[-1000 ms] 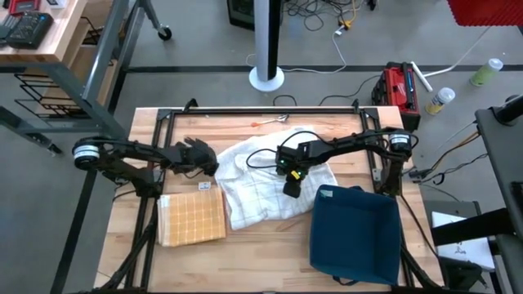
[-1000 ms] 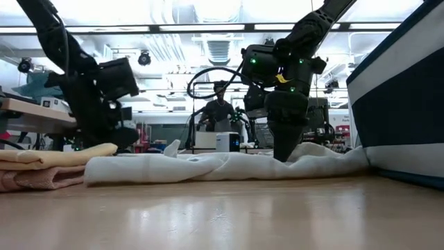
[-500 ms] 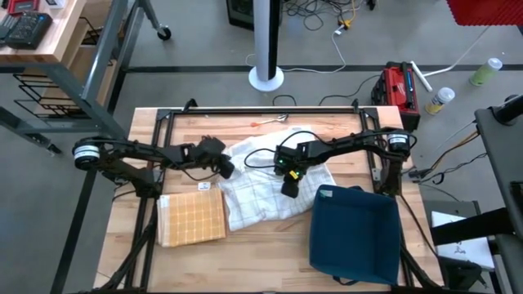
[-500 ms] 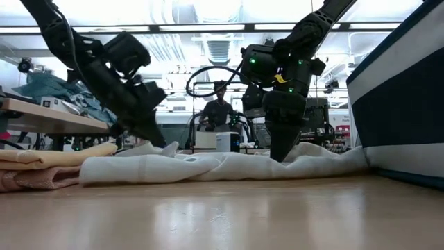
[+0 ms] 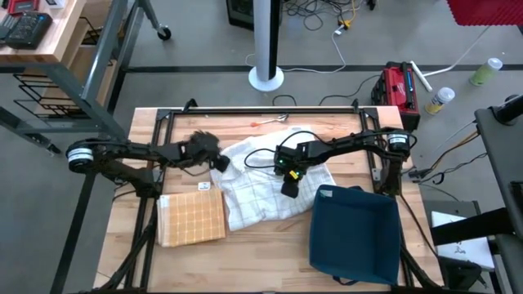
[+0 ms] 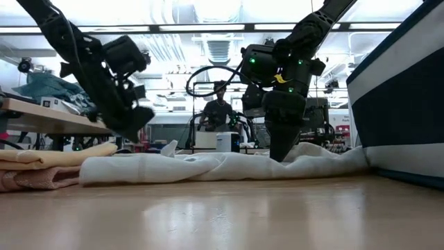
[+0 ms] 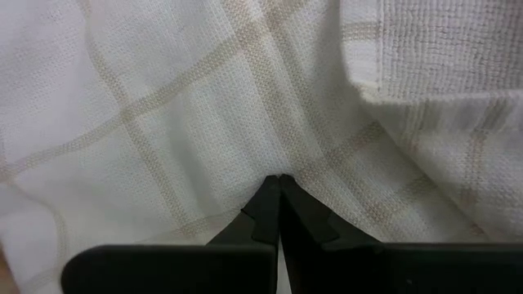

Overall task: Fold towel
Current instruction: Fold the white towel

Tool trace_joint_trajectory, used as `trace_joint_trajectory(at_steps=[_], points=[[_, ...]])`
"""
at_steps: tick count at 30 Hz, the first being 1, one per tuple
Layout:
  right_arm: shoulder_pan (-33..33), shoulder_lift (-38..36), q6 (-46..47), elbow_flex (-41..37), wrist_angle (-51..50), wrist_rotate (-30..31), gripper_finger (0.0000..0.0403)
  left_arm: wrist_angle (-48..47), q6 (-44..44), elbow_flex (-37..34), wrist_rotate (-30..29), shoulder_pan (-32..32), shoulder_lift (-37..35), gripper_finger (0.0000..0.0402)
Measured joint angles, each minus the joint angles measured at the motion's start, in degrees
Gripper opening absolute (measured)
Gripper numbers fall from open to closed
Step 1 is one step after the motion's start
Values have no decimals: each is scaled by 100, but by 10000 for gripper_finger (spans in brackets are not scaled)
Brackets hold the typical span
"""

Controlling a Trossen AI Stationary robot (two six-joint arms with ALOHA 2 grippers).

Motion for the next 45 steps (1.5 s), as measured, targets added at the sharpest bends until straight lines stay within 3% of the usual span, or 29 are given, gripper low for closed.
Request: trace_joint_trajectory(at_steps=[3,5,11,18,22,26,31,33,38,45], points=[[0,0,-1,-5,107,0,0,-565,420,9,-1523,180,-67,0],[0,4,0,1,207,2,0,-247,1015,-28,-1503,452,1,0],[0,4,-2,2,197,6,0,820,1270,-43,1229,970,494,0],[0,4,-2,0,199,9,0,955,1022,75,2597,989,1128,0],[0,4,-2,1,198,5,0,867,935,171,2610,987,1280,0],[0,4,22,0,197,7,0,703,945,381,2219,989,1138,0],[0,4,7,2,194,6,0,5,1138,782,119,998,1043,0],[-2,4,42,2,190,-13,0,-131,1353,823,-212,1081,1176,0],[0,3,50,1,189,-10,0,-122,1082,679,681,1221,1614,0],[-2,4,49,2,195,-39,0,94,510,645,1347,1113,1680,0]])
